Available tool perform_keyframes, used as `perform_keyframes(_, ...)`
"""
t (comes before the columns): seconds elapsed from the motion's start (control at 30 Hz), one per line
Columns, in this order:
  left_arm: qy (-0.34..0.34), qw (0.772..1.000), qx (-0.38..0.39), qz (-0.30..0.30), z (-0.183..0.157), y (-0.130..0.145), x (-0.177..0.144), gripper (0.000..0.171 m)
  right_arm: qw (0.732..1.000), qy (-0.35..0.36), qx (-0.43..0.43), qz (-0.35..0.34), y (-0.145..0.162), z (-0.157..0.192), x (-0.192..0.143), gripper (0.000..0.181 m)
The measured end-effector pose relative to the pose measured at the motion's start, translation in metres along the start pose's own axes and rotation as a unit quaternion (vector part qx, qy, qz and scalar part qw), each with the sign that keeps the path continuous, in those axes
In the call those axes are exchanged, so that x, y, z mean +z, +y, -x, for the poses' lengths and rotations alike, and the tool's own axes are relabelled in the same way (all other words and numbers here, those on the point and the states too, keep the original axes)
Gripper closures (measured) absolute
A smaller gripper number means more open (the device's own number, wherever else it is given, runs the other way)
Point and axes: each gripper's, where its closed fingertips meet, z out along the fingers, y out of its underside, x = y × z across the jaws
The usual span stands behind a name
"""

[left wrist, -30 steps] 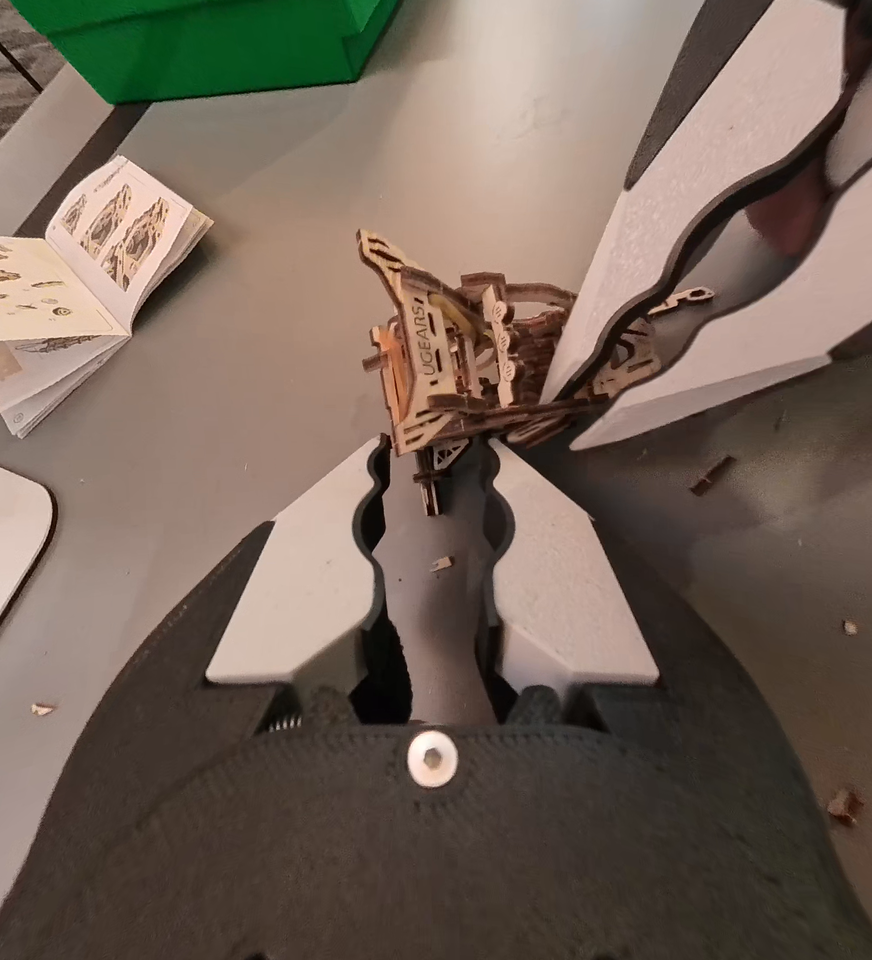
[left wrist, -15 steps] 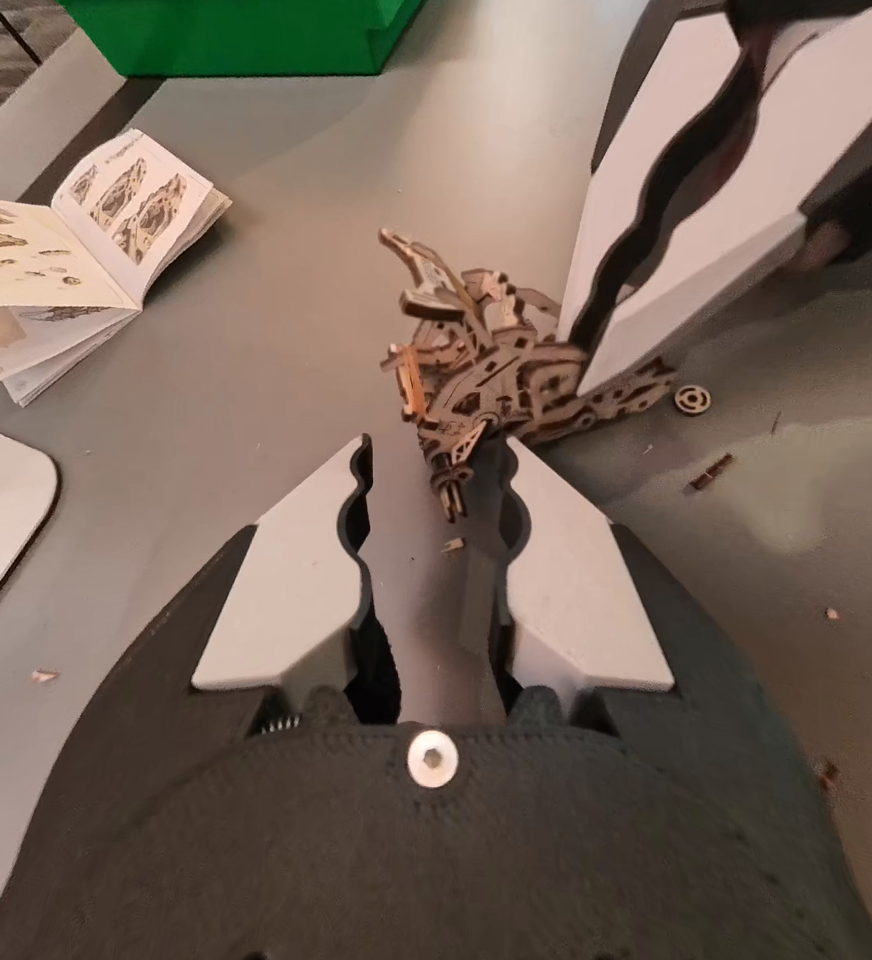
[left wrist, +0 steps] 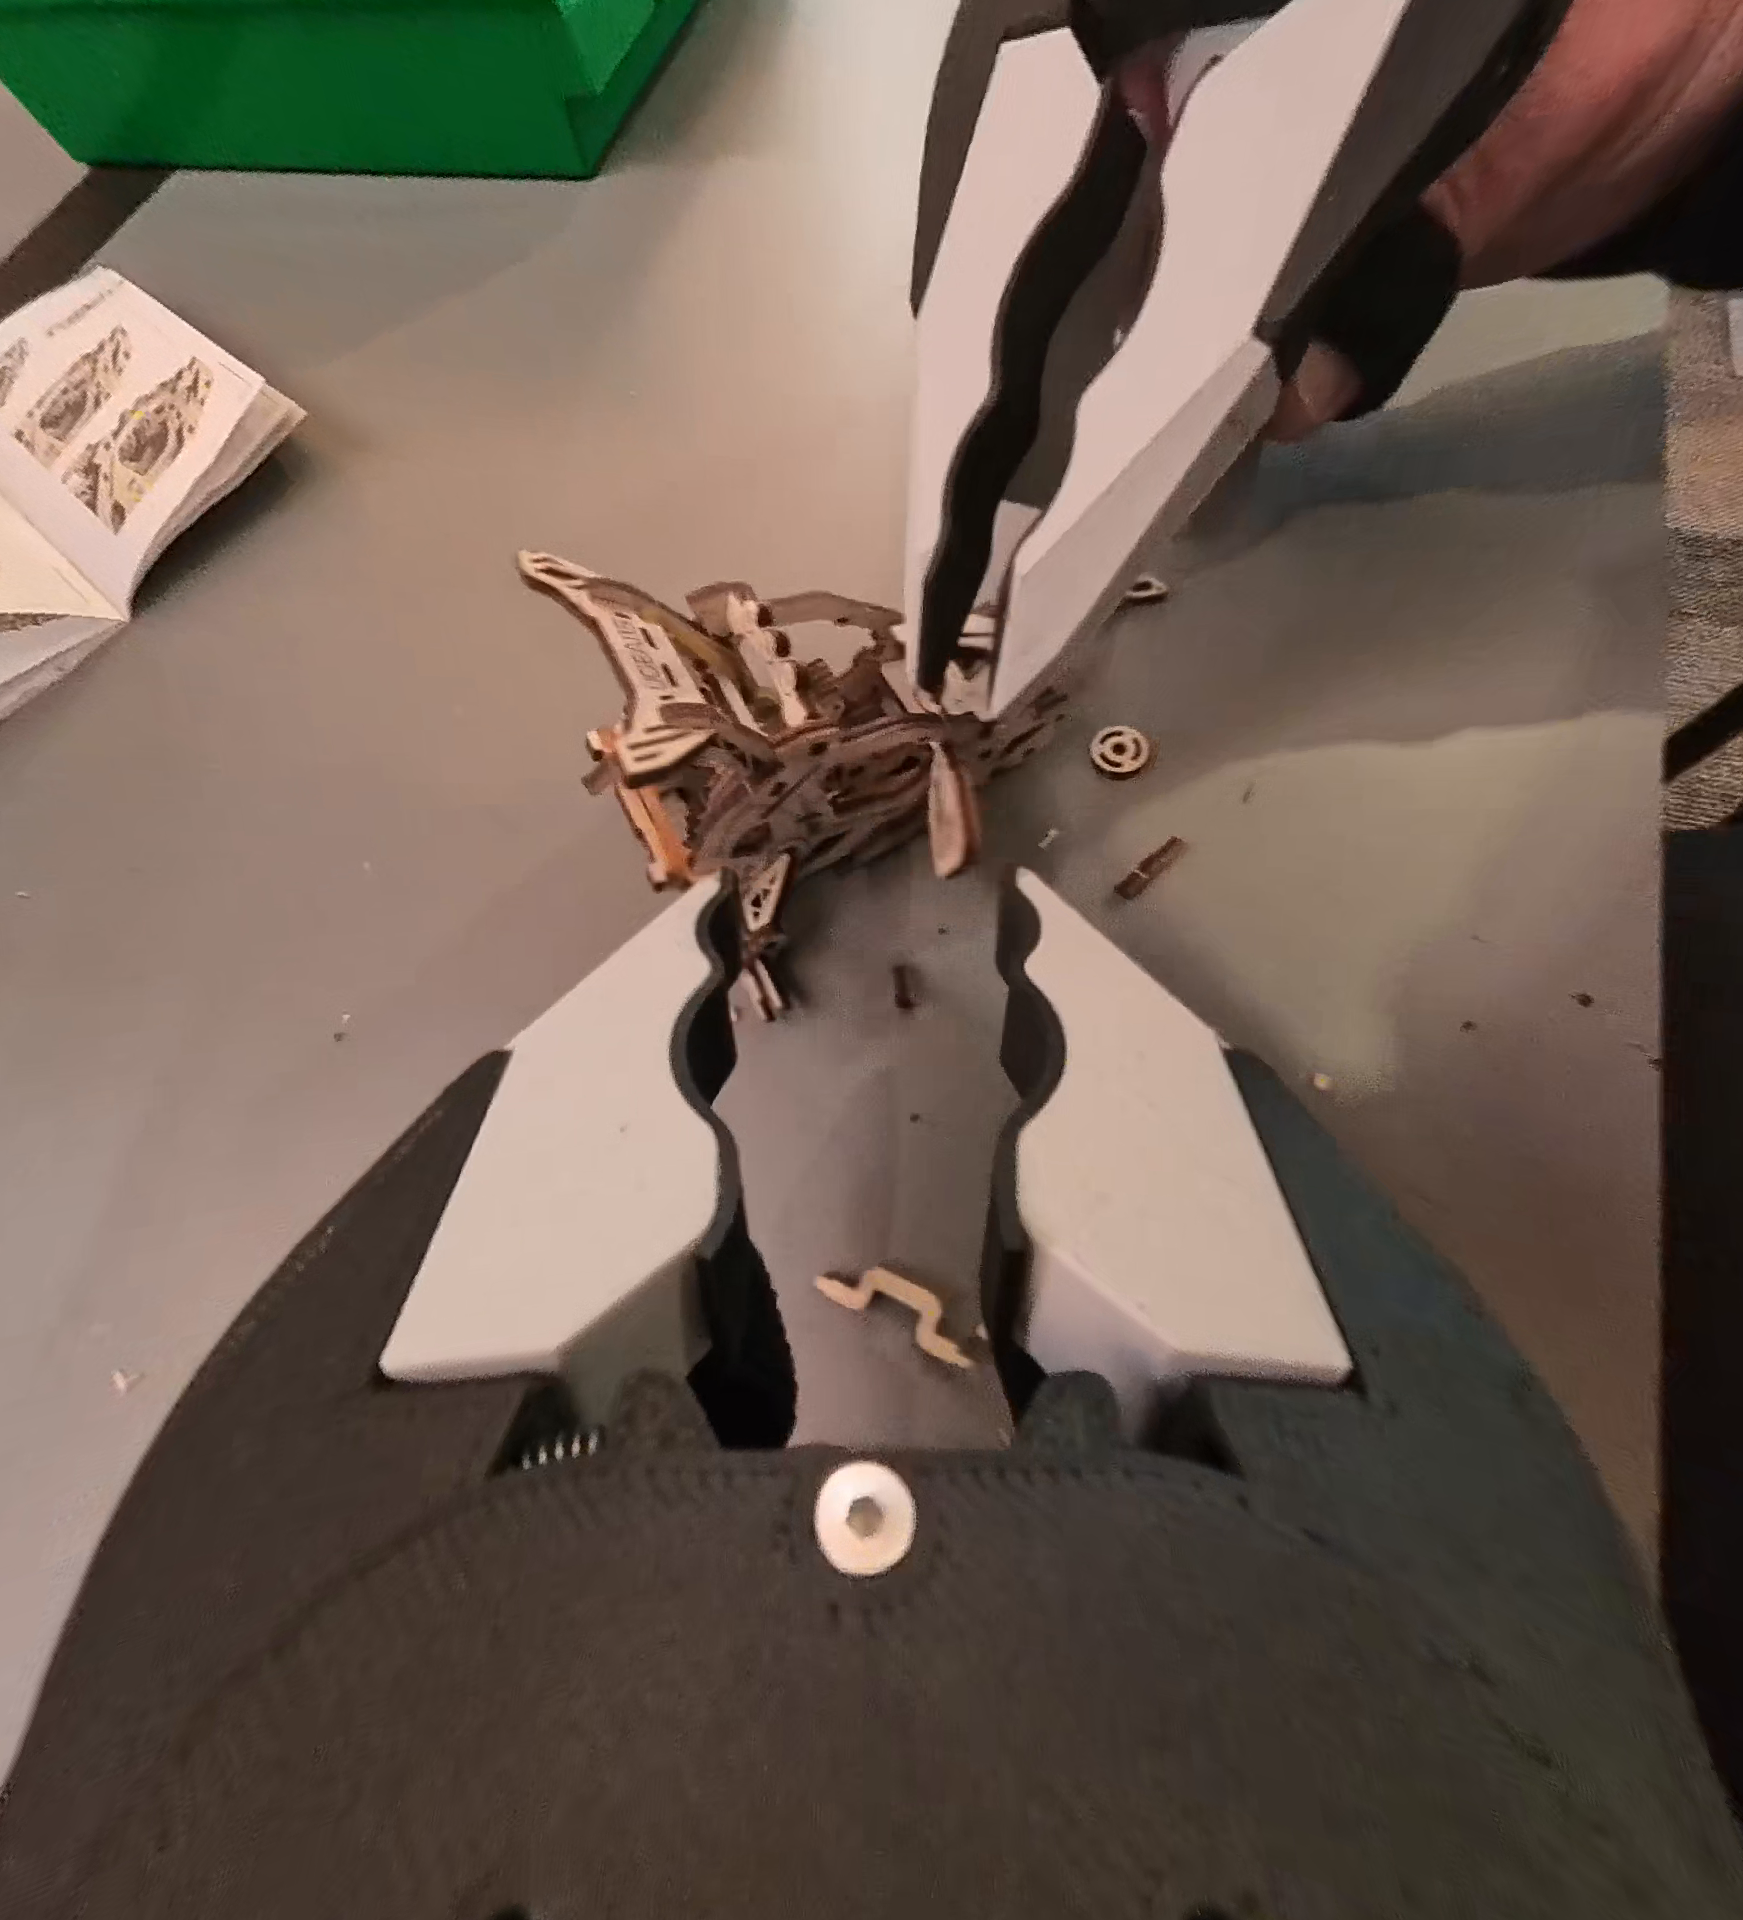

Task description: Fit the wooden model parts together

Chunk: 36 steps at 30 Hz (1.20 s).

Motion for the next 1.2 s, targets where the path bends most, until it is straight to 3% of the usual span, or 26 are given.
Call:
perform_keyframes(0.13,0.017,1.0,-0.014,0.013,-0.013,0.003,0.004,0.125,1.0,0.016,-0.011,0.012,0.008,-0.001,0.0,0.175)
perform_keyframes(0.27,0.02,0.998,-0.021,0.059,-0.019,0.01,0.024,0.143,1.0,0.023,-0.014,0.012,0.01,-0.001,0.005,0.179)
perform_keyframes(0.33,0.02,0.998,-0.007,0.06,-0.023,0.007,0.029,0.167,0.999,0.031,-0.014,0.008,0.009,-0.003,0.005,0.181)
perform_keyframes(0.43,0.039,0.997,-0.027,0.069,-0.026,0.008,0.03,0.171,0.999,0.043,-0.015,0.004,0.01,-0.008,0.003,0.181)
perform_keyframes(0.57,0.089,0.988,-0.12,0.04,-0.023,0.002,0.016,0.171,0.998,0.059,-0.026,0.008,0.009,-0.012,0.001,0.181)
perform_keyframes(0.77,0.166,0.946,-0.277,-0.034,0.001,-0.005,-0.023,0.171,0.998,0.063,-0.03,-0.007,0.002,-0.01,-0.007,0.174)
perform_keyframes(0.87,0.156,0.941,-0.3,-0.019,0.021,0.012,-0.04,0.171,0.997,0.068,-0.036,-0.004,0.003,-0.008,-0.011,0.173)
perform_keyframes(0.93,0.107,0.95,-0.294,0.008,0.046,0.031,-0.044,0.171,0.997,0.072,-0.041,-0.001,0.005,-0.006,-0.014,0.172)
perform_keyframes(0.97,0.096,0.953,-0.286,0.034,0.053,0.042,-0.045,0.168,0.996,0.076,-0.043,0.003,0.006,-0.005,-0.015,0.171)
perform_keyframes(1.0,0.08,0.951,-0.294,0.05,0.062,0.05,-0.046,0.144,0.995,0.083,-0.047,0.01,0.008,-0.005,-0.016,0.169)
perform_keyframes(1.03,0.062,0.952,-0.296,0.05,0.071,0.052,-0.048,0.133,0.994,0.09,-0.053,0.017,0.009,-0.005,-0.017,0.167)
perform_keyframes(1.2,0.007,0.967,-0.252,0.045,0.09,0.057,-0.071,0.123,0.991,0.117,-0.061,0.038,0.016,0.003,-0.028,0.16)
